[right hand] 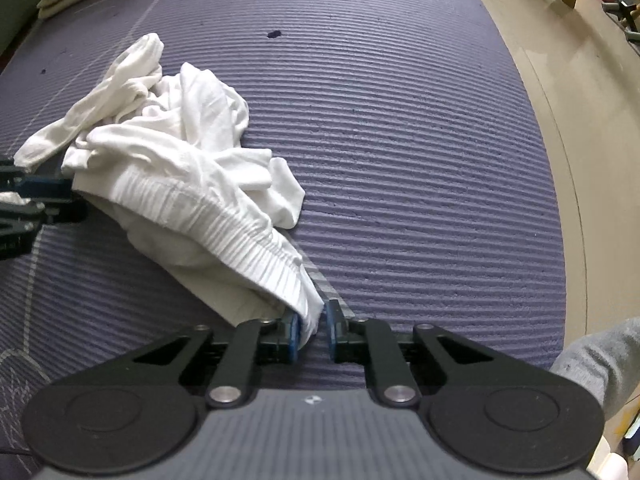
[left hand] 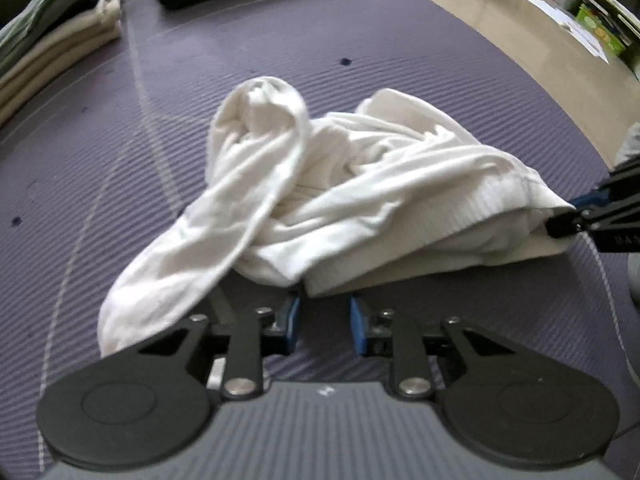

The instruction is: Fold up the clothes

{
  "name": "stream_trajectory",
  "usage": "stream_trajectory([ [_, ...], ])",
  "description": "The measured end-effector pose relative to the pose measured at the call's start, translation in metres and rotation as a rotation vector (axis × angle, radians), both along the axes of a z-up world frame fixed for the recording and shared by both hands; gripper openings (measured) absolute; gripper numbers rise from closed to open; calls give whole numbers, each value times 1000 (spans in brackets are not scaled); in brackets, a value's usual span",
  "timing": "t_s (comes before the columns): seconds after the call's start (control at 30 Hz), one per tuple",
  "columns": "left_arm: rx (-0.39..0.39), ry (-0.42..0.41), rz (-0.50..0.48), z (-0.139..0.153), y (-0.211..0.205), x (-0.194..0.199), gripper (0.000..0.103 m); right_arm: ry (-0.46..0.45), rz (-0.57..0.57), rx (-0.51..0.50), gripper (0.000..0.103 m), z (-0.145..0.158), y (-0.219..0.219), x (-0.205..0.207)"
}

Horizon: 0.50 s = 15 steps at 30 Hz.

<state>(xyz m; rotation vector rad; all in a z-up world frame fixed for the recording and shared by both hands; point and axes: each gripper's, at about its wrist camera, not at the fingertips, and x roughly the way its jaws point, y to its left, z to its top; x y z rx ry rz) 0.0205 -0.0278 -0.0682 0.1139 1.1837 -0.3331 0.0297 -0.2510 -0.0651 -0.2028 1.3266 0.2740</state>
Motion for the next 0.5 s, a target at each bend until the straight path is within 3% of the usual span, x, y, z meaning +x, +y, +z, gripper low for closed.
stream_trajectory([
  [0.17, -25, 21, 47, 1, -1, 6, 31, -4, 12, -5, 14, -1, 3, 1],
  [0.5, 73, -137, -64, -9, -12, 8, 33, -16, 14, 5, 15, -5, 1, 2],
])
